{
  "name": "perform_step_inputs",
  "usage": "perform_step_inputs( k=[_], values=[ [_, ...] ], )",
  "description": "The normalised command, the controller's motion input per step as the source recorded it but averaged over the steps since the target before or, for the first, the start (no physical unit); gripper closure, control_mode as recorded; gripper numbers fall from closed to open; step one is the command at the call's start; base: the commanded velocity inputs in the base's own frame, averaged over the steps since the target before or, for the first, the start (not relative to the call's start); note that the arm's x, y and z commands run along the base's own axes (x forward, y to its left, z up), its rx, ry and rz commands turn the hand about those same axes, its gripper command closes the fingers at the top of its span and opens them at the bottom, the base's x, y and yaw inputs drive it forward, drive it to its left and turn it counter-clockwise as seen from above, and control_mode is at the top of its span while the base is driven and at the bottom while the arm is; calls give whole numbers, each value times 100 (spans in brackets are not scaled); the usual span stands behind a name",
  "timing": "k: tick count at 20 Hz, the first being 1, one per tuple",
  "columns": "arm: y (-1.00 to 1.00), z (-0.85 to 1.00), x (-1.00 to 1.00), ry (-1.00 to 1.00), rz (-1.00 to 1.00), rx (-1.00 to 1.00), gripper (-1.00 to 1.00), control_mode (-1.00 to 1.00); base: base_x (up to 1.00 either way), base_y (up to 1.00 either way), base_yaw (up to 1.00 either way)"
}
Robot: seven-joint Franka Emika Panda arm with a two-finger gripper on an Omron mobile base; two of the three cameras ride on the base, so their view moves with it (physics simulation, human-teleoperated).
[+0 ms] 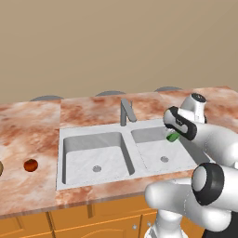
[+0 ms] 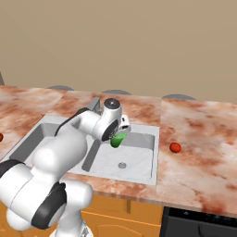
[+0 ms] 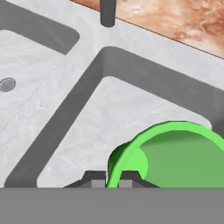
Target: Remove the tomato and tomato from the sink. Then move the bowl and cup from the counter to the sink for washing.
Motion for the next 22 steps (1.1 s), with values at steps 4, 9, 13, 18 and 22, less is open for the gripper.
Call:
perform_step_inputs(
  k=[4, 9, 13, 18, 22],
  values=[
    [12, -14, 10, 1, 3, -2, 100, -100, 0, 0, 0],
    [17, -14, 15, 0, 3, -5, 100, -100, 0, 0, 0],
    [16, -4, 5, 0, 3, -3, 100, -100, 0, 0, 0],
    [30, 0, 0, 0, 2, 0, 100, -100, 0, 0, 0],
    [31, -1, 0, 0, 2, 0, 100, -100, 0, 0, 0]
  ],
)
